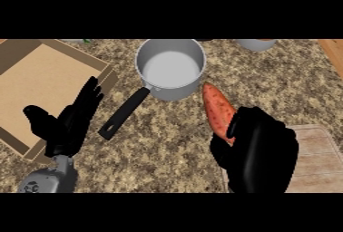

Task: Pick the sweet potato from the cutting board and place it in the pot

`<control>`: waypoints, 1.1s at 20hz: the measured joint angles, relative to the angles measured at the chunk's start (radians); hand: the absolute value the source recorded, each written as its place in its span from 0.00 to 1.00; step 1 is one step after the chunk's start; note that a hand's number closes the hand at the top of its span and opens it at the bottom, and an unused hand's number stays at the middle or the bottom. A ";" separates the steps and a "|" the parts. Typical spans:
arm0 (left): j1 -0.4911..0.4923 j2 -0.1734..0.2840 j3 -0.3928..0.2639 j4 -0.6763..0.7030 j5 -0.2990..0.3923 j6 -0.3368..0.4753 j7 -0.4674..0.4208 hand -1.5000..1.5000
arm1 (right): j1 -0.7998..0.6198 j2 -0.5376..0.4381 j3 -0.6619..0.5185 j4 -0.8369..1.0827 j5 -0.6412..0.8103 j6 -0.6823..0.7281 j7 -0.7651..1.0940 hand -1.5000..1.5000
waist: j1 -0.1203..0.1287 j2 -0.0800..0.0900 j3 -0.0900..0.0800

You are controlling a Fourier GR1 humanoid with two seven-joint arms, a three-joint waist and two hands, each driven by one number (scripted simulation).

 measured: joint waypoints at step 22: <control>-0.060 -0.033 -0.047 0.018 -0.012 -0.008 0.004 0.50 | -0.535 0.000 -0.250 0.336 -0.106 0.022 0.028 1.00 | 0.076 0.031 0.006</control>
